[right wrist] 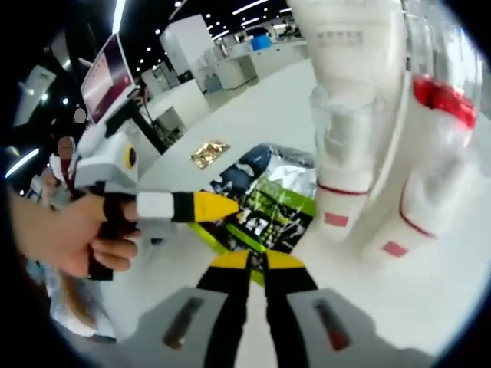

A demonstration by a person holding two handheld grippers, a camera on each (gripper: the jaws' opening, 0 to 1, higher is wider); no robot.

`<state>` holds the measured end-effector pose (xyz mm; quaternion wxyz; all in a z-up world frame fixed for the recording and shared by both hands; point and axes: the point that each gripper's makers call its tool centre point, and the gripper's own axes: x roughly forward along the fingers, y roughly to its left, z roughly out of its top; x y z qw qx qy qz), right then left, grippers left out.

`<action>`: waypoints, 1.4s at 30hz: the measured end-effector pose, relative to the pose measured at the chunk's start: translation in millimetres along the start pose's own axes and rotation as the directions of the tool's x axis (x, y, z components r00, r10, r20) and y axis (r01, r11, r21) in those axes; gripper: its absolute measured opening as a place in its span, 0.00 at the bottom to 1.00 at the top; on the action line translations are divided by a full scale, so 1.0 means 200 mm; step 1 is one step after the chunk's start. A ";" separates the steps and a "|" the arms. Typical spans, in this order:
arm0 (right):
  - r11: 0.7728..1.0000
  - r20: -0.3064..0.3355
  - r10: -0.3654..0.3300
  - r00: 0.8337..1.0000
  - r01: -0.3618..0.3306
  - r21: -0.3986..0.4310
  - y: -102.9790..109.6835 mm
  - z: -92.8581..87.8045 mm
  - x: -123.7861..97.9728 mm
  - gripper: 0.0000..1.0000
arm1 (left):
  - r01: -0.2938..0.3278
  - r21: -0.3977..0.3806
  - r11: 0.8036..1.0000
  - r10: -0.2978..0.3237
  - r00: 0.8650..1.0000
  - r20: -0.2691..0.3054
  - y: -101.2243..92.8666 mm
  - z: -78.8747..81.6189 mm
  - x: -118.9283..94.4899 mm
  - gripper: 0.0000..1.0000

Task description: Arrange the skincare products in the storage area until every visible bottle or jar stands upright without overlapping.

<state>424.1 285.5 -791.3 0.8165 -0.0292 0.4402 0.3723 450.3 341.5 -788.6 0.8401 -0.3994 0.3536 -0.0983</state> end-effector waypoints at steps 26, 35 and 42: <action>0.998 0.019 -0.050 0.999 0.050 0.046 -0.03 0.01 0.04 0.03 | 0.038 0.532 0.846 0.013 0.996 -0.093 -0.08 -0.05 -0.05 0.26; 0.998 0.026 -0.064 0.998 0.064 -0.003 -0.04 0.01 0.05 0.03 | -0.018 0.573 0.819 0.074 0.994 -0.075 0.01 -0.02 -0.03 0.25; 0.998 0.034 -0.051 0.998 0.050 0.041 -0.04 0.01 0.05 0.04 | -0.004 0.585 0.811 0.063 0.995 -0.081 -0.01 -0.03 -0.03 0.32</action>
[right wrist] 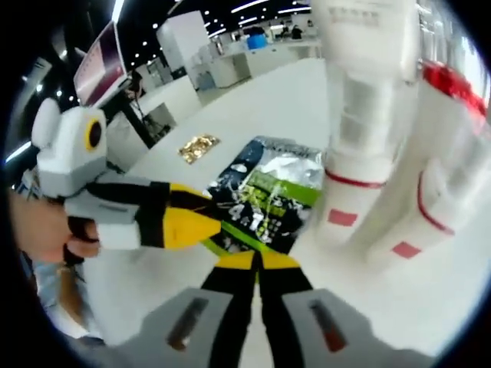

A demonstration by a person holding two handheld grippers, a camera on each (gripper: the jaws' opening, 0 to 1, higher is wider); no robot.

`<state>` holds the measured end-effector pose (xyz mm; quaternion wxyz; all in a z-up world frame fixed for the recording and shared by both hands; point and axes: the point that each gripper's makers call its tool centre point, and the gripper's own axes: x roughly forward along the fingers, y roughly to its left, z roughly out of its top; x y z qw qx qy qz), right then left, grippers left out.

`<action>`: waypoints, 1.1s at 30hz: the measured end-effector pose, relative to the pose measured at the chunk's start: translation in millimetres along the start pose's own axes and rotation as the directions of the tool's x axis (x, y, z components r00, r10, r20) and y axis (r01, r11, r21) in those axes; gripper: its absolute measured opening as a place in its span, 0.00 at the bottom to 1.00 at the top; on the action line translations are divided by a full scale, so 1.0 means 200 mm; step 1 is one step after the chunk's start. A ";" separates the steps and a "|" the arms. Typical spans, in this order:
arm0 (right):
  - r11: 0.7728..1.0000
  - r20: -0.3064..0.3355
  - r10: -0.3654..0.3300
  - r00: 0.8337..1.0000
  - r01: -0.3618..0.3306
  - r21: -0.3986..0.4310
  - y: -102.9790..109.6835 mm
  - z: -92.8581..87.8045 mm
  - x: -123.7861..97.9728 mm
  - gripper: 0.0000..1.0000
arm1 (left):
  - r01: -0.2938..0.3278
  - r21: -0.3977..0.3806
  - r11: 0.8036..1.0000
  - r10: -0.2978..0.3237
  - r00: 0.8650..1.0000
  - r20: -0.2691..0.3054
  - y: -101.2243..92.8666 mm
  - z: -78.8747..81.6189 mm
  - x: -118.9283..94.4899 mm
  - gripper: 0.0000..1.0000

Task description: Arrange the skincare products in the storage area until every visible bottle or jar stands upright without overlapping.

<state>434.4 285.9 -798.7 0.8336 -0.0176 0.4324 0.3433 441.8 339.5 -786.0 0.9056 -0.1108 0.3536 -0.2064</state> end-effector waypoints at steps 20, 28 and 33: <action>0.976 0.209 0.189 0.959 -0.206 0.062 0.25 0.08 -0.37 0.37 | -0.118 0.228 0.967 0.119 0.993 0.010 0.09 -0.08 -0.46 0.58; 0.964 0.266 0.243 0.933 -0.263 0.042 0.36 0.03 -0.62 0.40 | -0.221 0.210 0.952 0.237 0.970 -0.053 0.19 -0.23 -0.57 0.65; 0.969 0.260 0.233 0.937 -0.247 0.021 0.36 -0.08 -0.74 0.40 | -0.267 0.189 0.945 0.287 0.954 -0.086 0.22 -0.33 -0.60 0.65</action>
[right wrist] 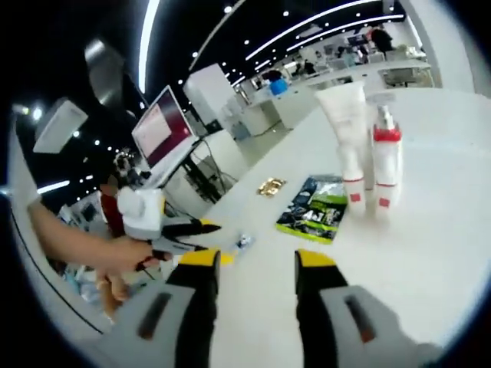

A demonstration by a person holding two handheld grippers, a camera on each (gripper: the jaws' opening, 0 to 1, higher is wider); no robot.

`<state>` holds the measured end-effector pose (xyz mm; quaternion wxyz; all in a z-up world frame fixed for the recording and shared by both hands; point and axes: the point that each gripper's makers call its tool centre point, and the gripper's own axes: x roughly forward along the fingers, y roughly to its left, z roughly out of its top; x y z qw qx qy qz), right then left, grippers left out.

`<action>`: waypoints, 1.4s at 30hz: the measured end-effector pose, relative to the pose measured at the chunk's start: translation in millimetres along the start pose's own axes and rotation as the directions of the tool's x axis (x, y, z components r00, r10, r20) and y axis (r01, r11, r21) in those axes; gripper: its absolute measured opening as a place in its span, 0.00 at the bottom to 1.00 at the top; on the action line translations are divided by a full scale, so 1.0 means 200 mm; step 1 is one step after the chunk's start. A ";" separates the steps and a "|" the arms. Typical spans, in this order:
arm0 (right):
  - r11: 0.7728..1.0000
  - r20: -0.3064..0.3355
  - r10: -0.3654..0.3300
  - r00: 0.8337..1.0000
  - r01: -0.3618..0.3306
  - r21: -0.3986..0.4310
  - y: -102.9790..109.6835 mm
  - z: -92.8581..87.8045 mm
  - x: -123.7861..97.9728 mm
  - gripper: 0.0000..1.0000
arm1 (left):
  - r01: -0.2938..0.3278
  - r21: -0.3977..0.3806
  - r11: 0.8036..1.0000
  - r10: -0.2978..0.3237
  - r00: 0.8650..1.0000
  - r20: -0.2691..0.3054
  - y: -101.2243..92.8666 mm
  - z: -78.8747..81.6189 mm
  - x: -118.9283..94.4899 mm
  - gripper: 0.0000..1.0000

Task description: Arrange the skincare products in the storage area until every visible bottle or jar stands upright without overlapping.

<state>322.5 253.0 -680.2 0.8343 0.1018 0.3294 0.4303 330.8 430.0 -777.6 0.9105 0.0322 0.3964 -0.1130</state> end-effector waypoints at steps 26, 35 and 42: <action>0.991 -0.024 -0.131 0.991 0.132 0.031 0.00 -0.26 -0.39 0.39 | -0.043 0.014 0.999 0.043 0.998 -0.034 -0.01 0.02 0.12 0.49; 0.986 -0.026 -0.158 0.987 0.159 0.045 -0.02 -0.30 -0.43 0.38 | -0.022 -0.007 1.000 0.022 0.999 -0.024 -0.03 0.03 0.11 0.29; 0.985 -0.033 -0.164 0.986 0.166 0.049 -0.03 -0.32 -0.45 0.38 | 0.052 -0.010 0.999 -0.052 0.998 -0.034 -0.13 0.01 0.14 0.03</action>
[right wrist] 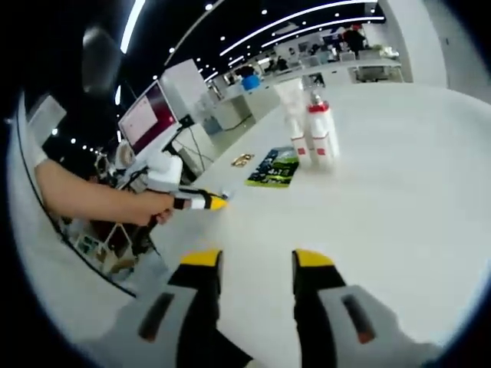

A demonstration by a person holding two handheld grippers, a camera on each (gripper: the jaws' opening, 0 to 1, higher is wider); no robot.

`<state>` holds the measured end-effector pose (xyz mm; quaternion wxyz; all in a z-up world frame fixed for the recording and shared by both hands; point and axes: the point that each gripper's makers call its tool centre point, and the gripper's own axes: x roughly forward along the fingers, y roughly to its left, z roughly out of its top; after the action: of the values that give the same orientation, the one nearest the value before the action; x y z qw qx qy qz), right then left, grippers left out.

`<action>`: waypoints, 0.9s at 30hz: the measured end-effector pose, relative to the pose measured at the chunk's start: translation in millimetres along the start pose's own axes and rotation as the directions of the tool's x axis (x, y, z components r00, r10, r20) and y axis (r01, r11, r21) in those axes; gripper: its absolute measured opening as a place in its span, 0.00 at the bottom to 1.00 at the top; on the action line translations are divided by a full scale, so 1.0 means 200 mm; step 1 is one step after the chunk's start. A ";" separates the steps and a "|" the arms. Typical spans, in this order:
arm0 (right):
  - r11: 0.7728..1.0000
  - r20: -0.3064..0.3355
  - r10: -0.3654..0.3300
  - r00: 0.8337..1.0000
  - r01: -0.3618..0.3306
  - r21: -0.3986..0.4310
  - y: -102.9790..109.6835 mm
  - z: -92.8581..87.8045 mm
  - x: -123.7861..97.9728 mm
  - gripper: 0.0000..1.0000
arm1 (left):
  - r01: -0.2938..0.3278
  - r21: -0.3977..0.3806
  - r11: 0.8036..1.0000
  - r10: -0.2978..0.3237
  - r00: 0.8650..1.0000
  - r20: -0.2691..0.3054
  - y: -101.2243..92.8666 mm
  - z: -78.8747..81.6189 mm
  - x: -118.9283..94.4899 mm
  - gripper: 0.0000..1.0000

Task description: Arrange the skincare products in the storage area until every visible bottle or jar stands upright without overlapping.

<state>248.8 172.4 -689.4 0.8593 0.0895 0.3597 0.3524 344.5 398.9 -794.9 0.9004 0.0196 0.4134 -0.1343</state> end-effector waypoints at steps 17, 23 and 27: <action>1.000 -0.026 0.004 1.000 -0.005 -0.012 -0.01 -0.01 0.02 0.37 | -0.091 0.086 0.992 0.085 0.994 0.064 0.20 0.09 -0.03 0.54; 1.000 -0.030 -0.003 1.000 0.003 -0.004 -0.02 -0.02 0.01 0.37 | -0.076 0.026 0.997 0.075 0.997 0.014 0.23 0.03 0.00 0.46; 1.000 -0.040 -0.007 0.999 0.007 0.004 -0.03 -0.04 0.01 0.37 | -0.048 0.029 0.998 0.047 0.999 0.027 0.23 0.04 0.02 0.43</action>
<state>248.0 167.9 -697.8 0.8529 0.0827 0.3779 0.3505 364.7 440.4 -795.3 0.9084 0.0411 0.3987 -0.1192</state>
